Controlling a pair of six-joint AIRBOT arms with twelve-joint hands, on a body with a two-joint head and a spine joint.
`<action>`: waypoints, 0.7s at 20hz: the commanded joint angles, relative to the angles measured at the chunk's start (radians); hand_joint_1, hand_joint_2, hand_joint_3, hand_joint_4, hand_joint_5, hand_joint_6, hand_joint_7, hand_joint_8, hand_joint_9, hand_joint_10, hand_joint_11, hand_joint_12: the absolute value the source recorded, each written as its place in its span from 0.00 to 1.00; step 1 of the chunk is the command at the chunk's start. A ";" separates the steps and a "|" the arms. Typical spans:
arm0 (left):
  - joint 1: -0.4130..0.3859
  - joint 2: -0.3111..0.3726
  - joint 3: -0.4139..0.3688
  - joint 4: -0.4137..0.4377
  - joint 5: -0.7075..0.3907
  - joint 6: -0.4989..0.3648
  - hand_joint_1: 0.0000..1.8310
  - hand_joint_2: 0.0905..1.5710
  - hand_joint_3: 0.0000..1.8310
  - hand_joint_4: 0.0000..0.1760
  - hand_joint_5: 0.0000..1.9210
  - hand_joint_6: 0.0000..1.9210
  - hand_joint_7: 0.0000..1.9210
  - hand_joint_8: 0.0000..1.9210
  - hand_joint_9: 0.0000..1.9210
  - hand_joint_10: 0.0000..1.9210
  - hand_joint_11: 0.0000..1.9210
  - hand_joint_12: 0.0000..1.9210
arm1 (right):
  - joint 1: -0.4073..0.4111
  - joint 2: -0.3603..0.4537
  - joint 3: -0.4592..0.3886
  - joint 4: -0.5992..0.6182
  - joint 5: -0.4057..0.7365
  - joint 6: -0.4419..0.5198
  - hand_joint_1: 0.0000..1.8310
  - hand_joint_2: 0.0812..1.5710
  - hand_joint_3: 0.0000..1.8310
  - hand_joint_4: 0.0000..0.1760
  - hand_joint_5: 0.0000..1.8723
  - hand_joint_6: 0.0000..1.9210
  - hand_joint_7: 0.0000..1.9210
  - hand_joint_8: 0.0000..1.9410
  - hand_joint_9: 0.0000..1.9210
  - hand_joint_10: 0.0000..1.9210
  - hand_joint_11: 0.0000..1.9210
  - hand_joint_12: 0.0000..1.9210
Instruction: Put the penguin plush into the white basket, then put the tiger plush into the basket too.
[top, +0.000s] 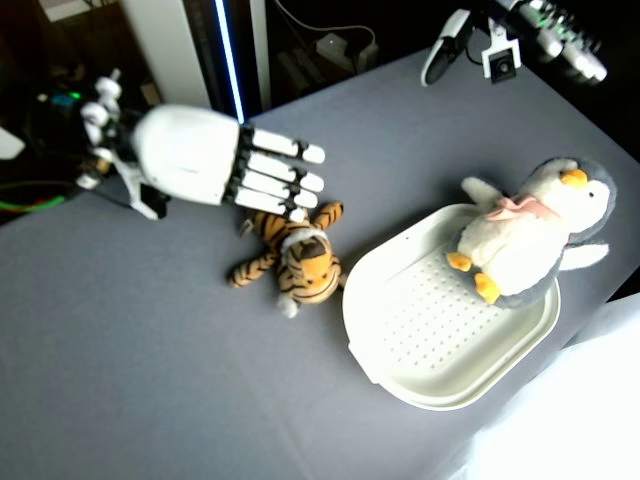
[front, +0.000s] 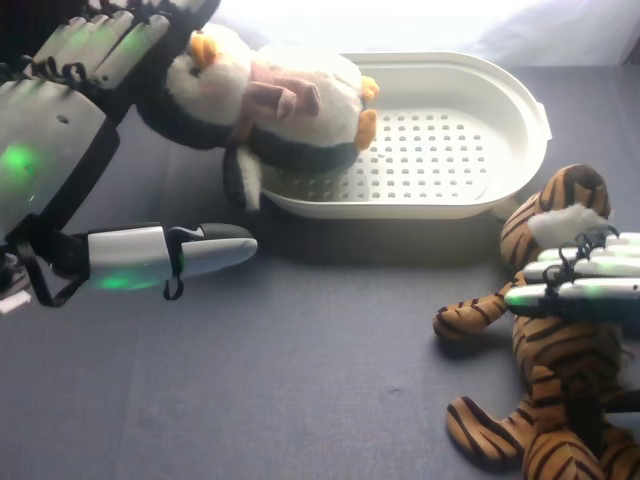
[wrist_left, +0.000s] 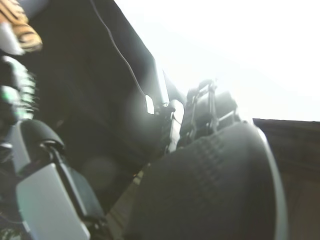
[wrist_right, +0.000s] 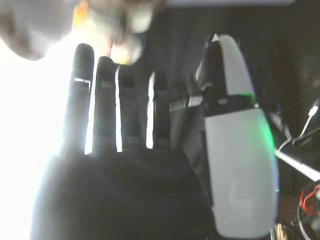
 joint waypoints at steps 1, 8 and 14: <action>-0.003 0.004 -0.004 0.016 -0.130 -0.005 0.38 0.45 0.00 0.79 0.00 0.00 0.00 0.00 0.00 0.00 0.00 0.00 | 0.023 -0.009 0.017 0.019 0.036 -0.003 0.60 0.65 0.00 0.75 0.21 0.00 0.17 0.00 0.16 0.00 0.12 0.26; 0.043 0.005 -0.016 -0.014 -0.184 -0.017 0.41 0.46 0.00 0.58 0.00 0.00 0.00 0.00 0.00 0.00 0.00 0.00 | 0.088 -0.028 0.044 0.004 -0.128 -0.089 0.87 0.73 0.00 0.00 0.48 0.01 0.31 0.57 0.38 0.71 0.38 0.76; 0.066 0.005 -0.019 -0.028 -0.194 -0.031 0.41 0.46 0.00 0.52 0.00 0.00 0.00 0.00 0.00 0.00 0.00 0.00 | 0.123 -0.035 0.052 0.023 -0.084 -0.095 0.89 0.74 0.00 0.00 0.52 0.57 0.35 0.67 0.34 0.81 0.40 0.87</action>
